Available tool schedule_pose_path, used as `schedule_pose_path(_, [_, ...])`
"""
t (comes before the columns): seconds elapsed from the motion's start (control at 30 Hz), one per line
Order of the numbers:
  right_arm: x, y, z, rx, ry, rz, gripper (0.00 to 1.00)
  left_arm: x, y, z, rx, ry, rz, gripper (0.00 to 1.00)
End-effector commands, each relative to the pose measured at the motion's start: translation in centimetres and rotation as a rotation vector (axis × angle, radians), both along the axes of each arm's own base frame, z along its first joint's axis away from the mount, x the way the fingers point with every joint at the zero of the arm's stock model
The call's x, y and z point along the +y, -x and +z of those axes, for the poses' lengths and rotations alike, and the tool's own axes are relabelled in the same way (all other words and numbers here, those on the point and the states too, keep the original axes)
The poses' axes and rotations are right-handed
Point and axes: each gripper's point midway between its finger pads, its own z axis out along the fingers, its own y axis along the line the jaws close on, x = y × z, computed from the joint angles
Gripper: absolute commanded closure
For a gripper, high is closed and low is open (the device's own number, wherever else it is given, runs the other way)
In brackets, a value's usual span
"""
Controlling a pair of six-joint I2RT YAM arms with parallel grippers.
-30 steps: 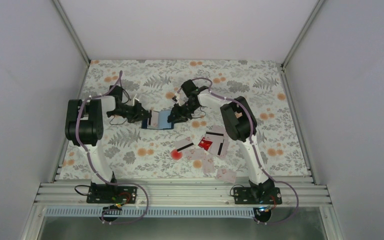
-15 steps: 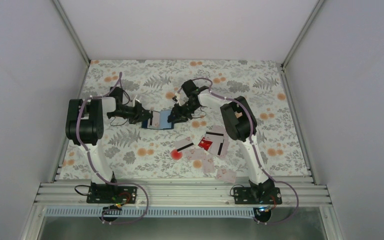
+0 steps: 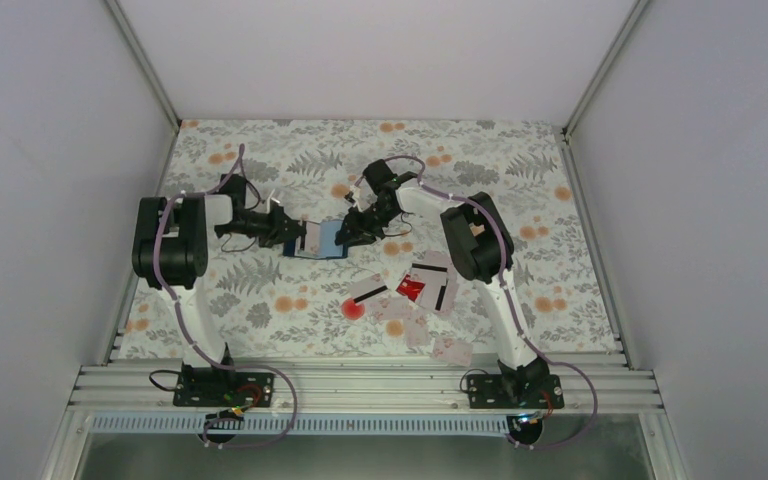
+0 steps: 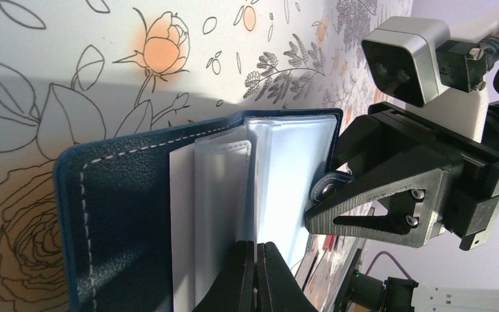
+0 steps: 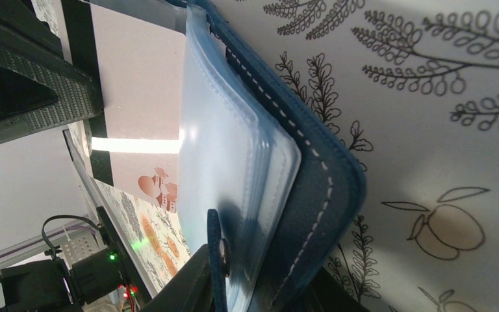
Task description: Put the credit cards into the card holder
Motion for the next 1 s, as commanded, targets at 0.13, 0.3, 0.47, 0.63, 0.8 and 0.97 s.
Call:
schedule_pose_path(0.13, [-2.7,1.4,-6.3,0.072,0.179,-0.016,0.74,-0.2,-0.3,-0.2,-0.06,0.017,-0.018,0.98])
schedule_pose_path(0.3, [-2.6,1.4,-6.4,0.074,0.18,-0.014,0.74,-0.5,0.2,-0.3,-0.054,0.021,-0.027,0.98])
schedule_pose_path(0.47, [-2.5,1.4,-6.5,0.078,0.177,-0.017,0.74,-0.7,0.8,-0.2,-0.055,0.022,-0.029,0.97])
schedule_pose_path(0.63, [-2.5,1.4,-6.7,0.084,0.177,-0.016,0.74,-0.9,1.1,-0.2,-0.052,0.03,-0.033,0.98])
schedule_pose_path(0.8, [-2.4,1.4,-6.6,0.085,0.174,-0.015,0.74,-1.0,0.8,-0.1,-0.056,0.042,-0.029,0.98])
schedule_pose_path(0.97, [-2.5,1.4,-6.8,0.088,0.174,-0.012,0.74,-1.4,0.5,0.0,-0.066,0.054,-0.04,0.97])
